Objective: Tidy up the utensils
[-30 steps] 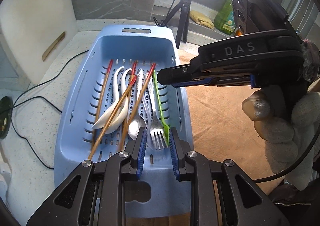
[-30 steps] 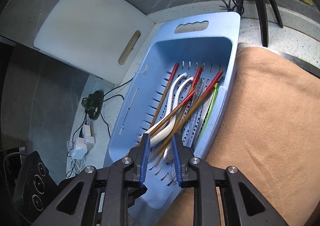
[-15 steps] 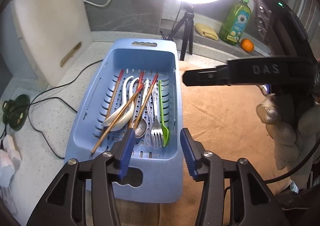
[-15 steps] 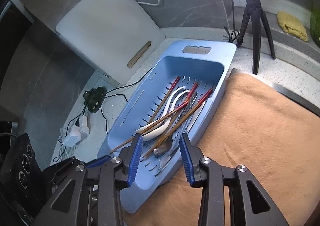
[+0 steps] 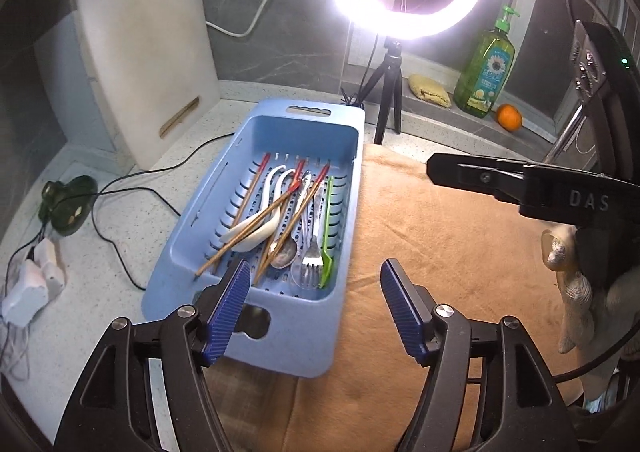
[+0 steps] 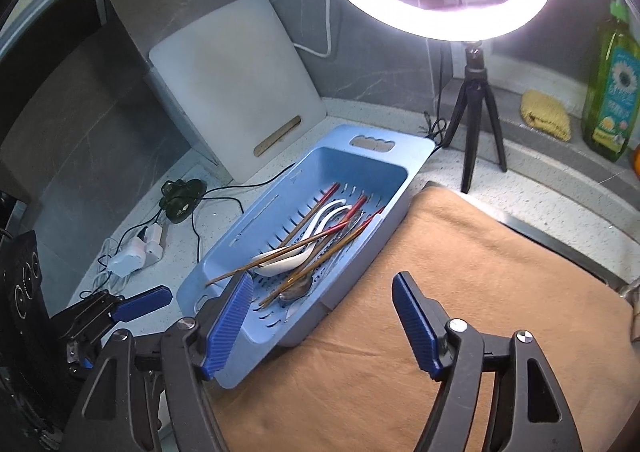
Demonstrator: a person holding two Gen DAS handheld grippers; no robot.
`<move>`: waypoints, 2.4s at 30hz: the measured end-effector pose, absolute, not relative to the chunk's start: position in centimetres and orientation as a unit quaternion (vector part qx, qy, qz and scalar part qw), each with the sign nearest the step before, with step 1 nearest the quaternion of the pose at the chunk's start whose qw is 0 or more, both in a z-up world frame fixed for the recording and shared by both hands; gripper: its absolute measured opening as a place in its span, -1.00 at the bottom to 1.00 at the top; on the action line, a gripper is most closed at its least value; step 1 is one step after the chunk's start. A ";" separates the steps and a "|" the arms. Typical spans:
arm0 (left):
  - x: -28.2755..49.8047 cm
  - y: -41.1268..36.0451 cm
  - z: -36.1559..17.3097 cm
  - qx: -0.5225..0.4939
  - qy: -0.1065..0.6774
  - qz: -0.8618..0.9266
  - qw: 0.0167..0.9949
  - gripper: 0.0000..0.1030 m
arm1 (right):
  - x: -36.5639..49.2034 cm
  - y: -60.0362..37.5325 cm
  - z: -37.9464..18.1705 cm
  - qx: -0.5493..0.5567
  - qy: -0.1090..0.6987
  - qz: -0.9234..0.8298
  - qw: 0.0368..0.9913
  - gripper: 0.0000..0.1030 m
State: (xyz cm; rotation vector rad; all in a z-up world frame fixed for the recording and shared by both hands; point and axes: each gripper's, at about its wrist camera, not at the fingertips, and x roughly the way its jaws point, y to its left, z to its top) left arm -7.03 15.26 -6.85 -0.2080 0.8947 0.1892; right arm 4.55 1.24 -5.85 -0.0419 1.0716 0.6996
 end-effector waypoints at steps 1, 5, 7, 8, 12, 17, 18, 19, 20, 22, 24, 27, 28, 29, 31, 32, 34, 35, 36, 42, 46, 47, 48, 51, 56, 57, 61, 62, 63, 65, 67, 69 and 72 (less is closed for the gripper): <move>-7.2 14.9 -6.7 -0.098 0.430 0.092 0.893 0.31 | 4.2 1.0 -5.6 -0.025 0.495 0.323 0.806 0.48; -7.8 13.6 -6.2 -0.093 0.426 0.103 0.894 0.37 | 2.8 -0.1 -4.5 -0.049 0.473 0.314 0.822 0.51; -8.2 13.0 -6.0 -0.095 0.423 0.109 0.894 0.41 | 2.2 -0.8 -4.1 -0.053 0.468 0.312 0.825 0.52; -8.4 12.7 -5.9 -0.096 0.423 0.112 0.894 0.43 | 2.0 -1.2 -4.0 -0.052 0.467 0.311 0.826 0.52; -9.0 11.4 -5.6 -0.091 0.419 0.119 0.896 0.44 | 1.1 -2.7 -3.6 -0.052 0.463 0.304 0.831 0.52; -9.9 10.6 -5.1 -0.091 0.411 0.127 0.898 0.51 | -0.3 -3.8 -2.9 -0.060 0.447 0.295 0.842 0.52; -10.0 10.5 -5.0 -0.093 0.409 0.129 0.899 0.52 | -0.5 -4.0 -2.7 -0.060 0.445 0.294 0.844 0.52; -10.1 10.4 -4.8 -0.095 0.407 0.130 0.899 0.52 | -0.7 -4.2 -2.5 -0.060 0.442 0.293 0.845 0.52; -10.3 10.4 -4.7 -0.098 0.405 0.131 0.900 0.52 | -0.9 -4.3 -2.3 -0.062 0.439 0.294 0.847 0.52; -10.4 10.3 -4.4 -0.101 0.402 0.134 0.900 0.52 | -1.3 -4.6 -2.0 -0.065 0.433 0.294 0.850 0.52; -10.5 10.1 -4.2 -0.102 0.400 0.135 0.901 0.52 | -1.4 -4.8 -1.7 -0.067 0.428 0.294 0.852 0.52; -10.7 9.8 -3.9 -0.100 0.398 0.137 0.901 0.52 | -1.6 -5.1 -1.4 -0.066 0.425 0.294 0.854 0.53; -10.7 9.8 -3.8 -0.099 0.398 0.137 0.902 0.52 | -1.7 -5.2 -1.3 -0.065 0.424 0.295 0.854 0.53; -10.8 9.7 -3.7 -0.099 0.396 0.138 0.902 0.52 | -1.8 -5.2 -1.2 -0.065 0.424 0.295 0.854 0.53; -10.8 9.7 -3.5 -0.097 0.395 0.139 0.903 0.52 | -1.9 -5.4 -1.1 -0.066 0.422 0.295 0.855 0.53; -10.8 9.6 -3.4 -0.098 0.393 0.140 0.903 0.52 | -1.9 -5.5 -1.0 -0.066 0.422 0.295 0.855 0.53; -10.9 9.5 -3.2 -0.097 0.392 0.141 0.904 0.52 | -1.8 -5.7 -1.0 -0.064 0.422 0.295 0.855 0.53; -10.9 9.4 -3.1 -0.096 0.391 0.142 0.904 0.52 | -1.8 -5.8 -0.9 -0.063 0.421 0.295 0.856 0.53; -10.9 9.3 -3.1 -0.095 0.390 0.143 0.905 0.52 | -1.8 -5.9 -0.9 -0.062 0.421 0.295 0.856 0.53; -11.2 9.0 -2.7 -0.091 0.384 0.147 0.907 0.53 | -1.6 -6.3 -0.9 -0.059 0.421 0.293 0.856 0.53; -11.3 9.0 -2.6 -0.091 0.383 0.148 0.907 0.53 | -1.6 -6.4 -0.9 -0.057 0.423 0.295 0.855 0.53; -11.3 9.0 -2.6 -0.091 0.383 0.148 0.907 0.53 | -1.6 -6.4 -0.9 -0.058 0.423 0.296 0.854 0.53; -11.3 9.0 -2.6 -0.091 0.383 0.148 0.907 0.53 | -1.6 -6.4 -0.9 -0.058 0.423 0.296 0.854 0.53; -11.4 8.9 -2.5 -0.090 0.383 0.148 0.907 0.53 | -1.6 -6.5 -0.9 -0.056 0.423 0.296 0.854 0.53; -11.4 8.7 -2.5 -0.091 0.384 0.147 0.907 0.53 | -1.5 -6.6 -1.0 -0.055 0.425 0.295 0.854 0.53; -11.4 8.6 -2.5 -0.091 0.385 0.146 0.907 0.53 | -1.5 -6.7 -1.0 -0.054 0.425 0.295 0.854 0.53; -11.2 8.5 -2.4 -0.090 0.386 0.144 0.907 0.53 | -1.3 -6.8 -1.1 -0.051 0.427 0.294 0.853 0.53; -11.1 8.5 -2.4 -0.090 0.386 0.143 0.907 0.53 | -1.4 -6.9 -1.2 -0.051 0.427 0.294 0.853 0.53; -11.1 8.4 -2.4 -0.089 0.386 0.143 0.907 0.53 | -1.3 -6.9 -1.2 -0.051 0.428 0.294 0.853 0.53; -11.0 8.5 -2.4 -0.089 0.385 0.144 0.907 0.53 | -1.3 -6.9 -1.3 -0.050 0.429 0.294 0.853 0.53; -11.0 8.5 -2.4 -0.089 0.386 0.144 0.907 0.53 | -1.2 -6.9 -1.4 -0.049 0.430 0.293 0.853 0.53; -11.0 8.5 -2.4 -0.089 0.386 0.144 0.907 0.53 | -1.1 -7.0 -1.4 -0.048 0.430 0.292 0.853 0.53; -10.7 8.5 -2.4 -0.090 0.388 0.144 0.906 0.53 | -0.8 -7.0 -1.4 -0.048 0.431 0.292 0.853 0.53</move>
